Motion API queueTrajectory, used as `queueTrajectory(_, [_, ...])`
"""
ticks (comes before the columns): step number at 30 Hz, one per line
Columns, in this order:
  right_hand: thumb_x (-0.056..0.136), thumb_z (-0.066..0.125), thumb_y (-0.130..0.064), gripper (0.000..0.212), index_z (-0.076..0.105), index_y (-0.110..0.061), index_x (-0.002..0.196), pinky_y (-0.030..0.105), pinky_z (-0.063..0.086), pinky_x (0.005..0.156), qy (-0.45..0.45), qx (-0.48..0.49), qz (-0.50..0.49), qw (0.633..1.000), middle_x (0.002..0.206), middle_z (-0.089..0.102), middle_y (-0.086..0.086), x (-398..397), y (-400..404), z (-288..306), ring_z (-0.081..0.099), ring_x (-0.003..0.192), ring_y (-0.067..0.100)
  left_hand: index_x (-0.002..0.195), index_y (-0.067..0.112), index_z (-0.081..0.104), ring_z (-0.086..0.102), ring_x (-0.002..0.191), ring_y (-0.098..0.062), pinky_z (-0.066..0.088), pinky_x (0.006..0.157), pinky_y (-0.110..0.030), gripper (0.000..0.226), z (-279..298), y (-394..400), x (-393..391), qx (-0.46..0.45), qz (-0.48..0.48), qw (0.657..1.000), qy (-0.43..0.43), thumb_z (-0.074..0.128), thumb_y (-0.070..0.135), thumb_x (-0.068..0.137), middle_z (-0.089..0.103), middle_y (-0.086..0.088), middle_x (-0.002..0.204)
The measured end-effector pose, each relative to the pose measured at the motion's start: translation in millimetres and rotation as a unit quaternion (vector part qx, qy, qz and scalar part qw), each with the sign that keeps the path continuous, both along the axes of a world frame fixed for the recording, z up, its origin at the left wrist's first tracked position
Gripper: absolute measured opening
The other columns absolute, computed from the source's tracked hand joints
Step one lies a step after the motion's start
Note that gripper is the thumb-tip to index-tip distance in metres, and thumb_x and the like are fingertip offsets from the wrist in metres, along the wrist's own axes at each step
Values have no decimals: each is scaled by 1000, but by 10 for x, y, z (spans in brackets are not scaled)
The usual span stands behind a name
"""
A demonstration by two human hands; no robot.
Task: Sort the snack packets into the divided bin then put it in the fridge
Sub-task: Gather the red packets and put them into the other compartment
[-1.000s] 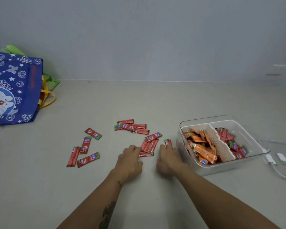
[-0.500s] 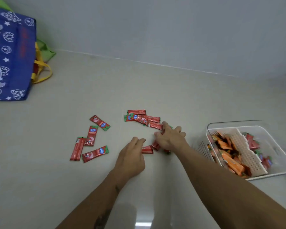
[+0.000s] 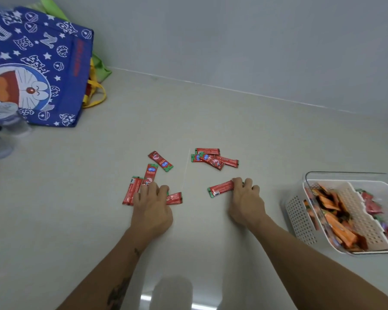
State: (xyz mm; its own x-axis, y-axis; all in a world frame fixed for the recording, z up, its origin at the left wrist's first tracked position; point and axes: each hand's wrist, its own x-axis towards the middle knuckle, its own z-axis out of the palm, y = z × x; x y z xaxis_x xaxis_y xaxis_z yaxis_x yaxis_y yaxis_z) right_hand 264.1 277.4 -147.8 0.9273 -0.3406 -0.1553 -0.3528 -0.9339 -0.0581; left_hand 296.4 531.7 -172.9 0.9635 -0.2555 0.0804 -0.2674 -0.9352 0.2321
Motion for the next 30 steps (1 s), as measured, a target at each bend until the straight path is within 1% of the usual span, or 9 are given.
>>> queueTrajectory(4, [85, 55, -14, 57, 31, -16, 136, 33, 45, 68, 6, 7, 30, 1000, 123, 39, 8, -100, -30, 6, 46, 102, 27, 114, 21, 59, 45, 96, -25, 41, 81, -42, 32, -44, 28, -95, -5, 8, 1000, -23, 60, 26, 82, 50, -5, 108])
queueTrajectory(9, [84, 56, -12, 41, 39, -22, 120, 39, 50, 72, -20, 79, 27, 996, 110, 46, 3, -91, -82, 123, 50, 92, 24, 100, 21, 60, 49, 90, -24, 39, 75, -38, 24, 16, 12, -151, 0, 4, 1000, -16, 67, 15, 78, 55, -1, 98])
queueTrajectory(13, [86, 55, -9, 36, 46, -22, 118, 39, 51, 70, -94, 84, 81, 989, 109, 48, 2, 24, 15, 203, 52, 95, 25, 100, 15, 57, 48, 75, -21, 34, 64, -32, 29, 62, 5, -128, -100, -20, 995, -4, 59, -1, 76, 52, -4, 95])
queueTrajectory(16, [84, 56, -6, 42, 50, -22, 123, 39, 51, 66, -124, 59, 142, 980, 114, 50, 2, 159, 146, 218, 52, 101, 26, 100, 14, 57, 52, 74, -24, 43, 64, -35, 24, 107, 6, -120, -176, 0, 984, -30, 49, 5, 78, 56, -4, 92])
queueTrajectory(18, [83, 58, -7, 50, 48, -23, 129, 39, 51, 69, -101, 45, 173, 979, 121, 48, 2, 219, 224, 205, 49, 106, 26, 98, 13, 58, 55, 77, -29, 46, 67, -38, 30, 139, 41, -114, -202, 30, 978, -47, 43, 8, 73, 59, -5, 89])
queueTrajectory(20, [83, 60, -15, 59, 40, -27, 137, 40, 50, 80, -31, 7, 206, 978, 130, 44, 3, 246, 267, 156, 45, 113, 27, 106, 13, 60, 57, 86, -31, 43, 75, -40, 40, 186, 109, -97, -169, 57, 983, -38, 40, 15, 71, 63, -5, 95])
queueTrajectory(23, [83, 60, -28, 67, 32, -29, 144, 44, 43, 97, 67, -11, 210, 975, 139, 37, 4, 233, 270, 104, 39, 124, 29, 125, 22, 54, 47, 109, -27, 35, 88, -41, 51, 239, 208, -156, -17, 54, 998, 36, 37, 30, 77, 56, -3, 119])
queueTrajectory(27, [89, 45, -36, 60, 33, -25, 146, 46, 40, 104, 63, 45, 208, 975, 144, 35, 5, 177, 251, 136, 35, 131, 29, 137, 25, 36, 34, 121, -25, 30, 101, -42, 60, 164, 205, -301, 80, 26, 993, 84, 39, 53, 84, 38, -5, 131])
queueTrajectory(30, [87, 51, -42, 66, 32, -23, 147, 46, 40, 105, 79, 47, 213, 973, 144, 35, 6, 117, 266, 171, 36, 131, 30, 134, 20, 37, 36, 117, -24, 30, 97, -41, 54, 161, 118, -339, 98, 24, 992, 71, 44, 52, 91, 38, -4, 131])
